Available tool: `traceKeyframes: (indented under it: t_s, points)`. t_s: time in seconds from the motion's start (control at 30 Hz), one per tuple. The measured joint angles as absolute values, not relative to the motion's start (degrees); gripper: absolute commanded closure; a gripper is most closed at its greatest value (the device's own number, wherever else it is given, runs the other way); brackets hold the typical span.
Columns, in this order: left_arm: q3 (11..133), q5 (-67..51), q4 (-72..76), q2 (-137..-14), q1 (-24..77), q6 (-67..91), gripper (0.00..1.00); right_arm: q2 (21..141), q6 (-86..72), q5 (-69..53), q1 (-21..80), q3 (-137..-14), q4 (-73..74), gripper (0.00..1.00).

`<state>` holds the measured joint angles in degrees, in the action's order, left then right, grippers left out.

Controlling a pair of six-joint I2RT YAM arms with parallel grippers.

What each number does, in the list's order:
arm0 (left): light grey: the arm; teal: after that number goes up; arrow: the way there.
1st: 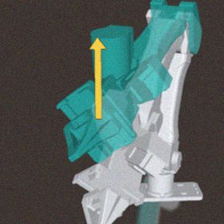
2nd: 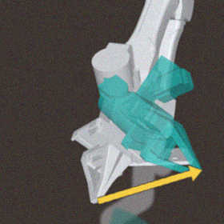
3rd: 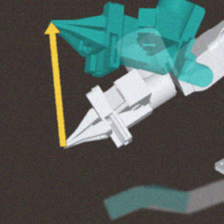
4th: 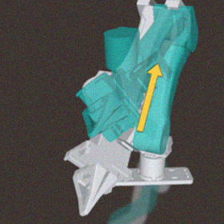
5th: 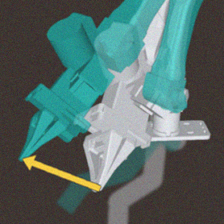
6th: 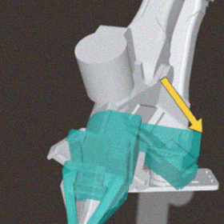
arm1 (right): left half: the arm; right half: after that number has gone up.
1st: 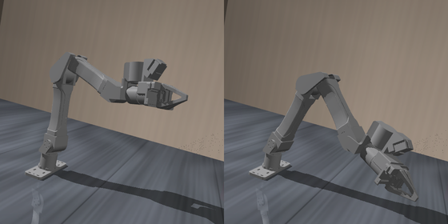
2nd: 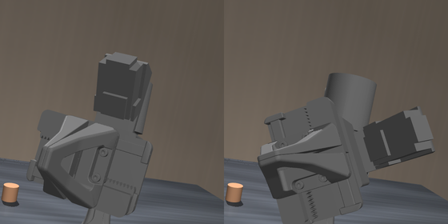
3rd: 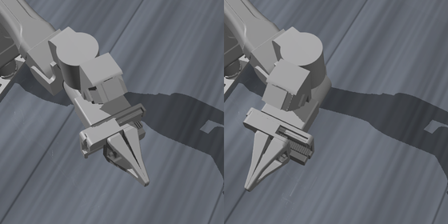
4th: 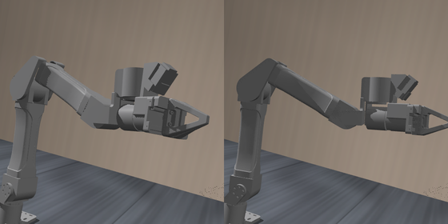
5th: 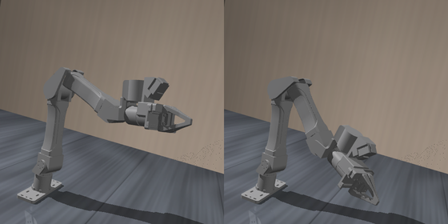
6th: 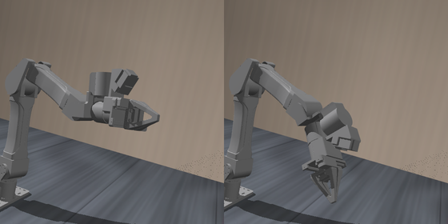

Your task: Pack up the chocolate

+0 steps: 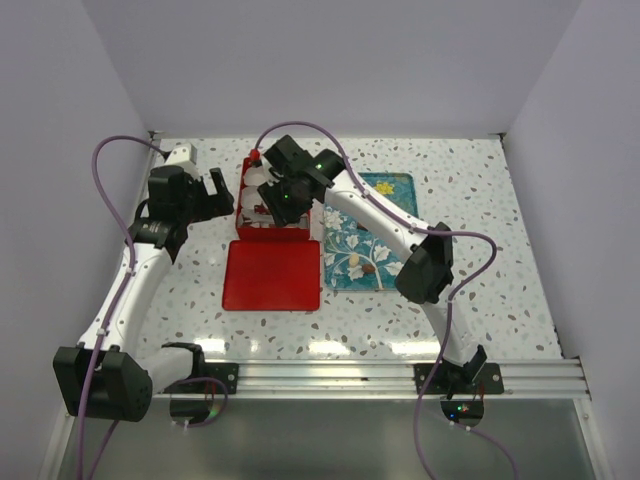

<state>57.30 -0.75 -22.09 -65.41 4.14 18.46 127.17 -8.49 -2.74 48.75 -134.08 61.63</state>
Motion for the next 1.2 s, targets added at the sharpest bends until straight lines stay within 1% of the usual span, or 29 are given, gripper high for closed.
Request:
traceKeyframes:
  t_s: [0.2,0.7,0.9,1.2]
  points:
    - [57.30,-0.75,-22.06,-65.41,4.14,18.46,0.00,127.22,-8.47,-2.72,48.75,-134.15,61.63,0.60]
    - [57.12,-0.86,-21.87,-65.41,4.14,18.50,0.00,126.52,-8.29,-2.15,48.56,-133.91,61.10,0.63]
    - [56.55,-1.23,-21.37,-66.08,4.14,18.52,0.00,119.72,-8.29,-1.58,45.78,-128.29,60.62,0.63]
    - [56.55,-1.23,-20.80,-68.29,4.14,18.48,0.00,103.55,-8.21,1.65,34.15,-115.26,58.37,0.63]
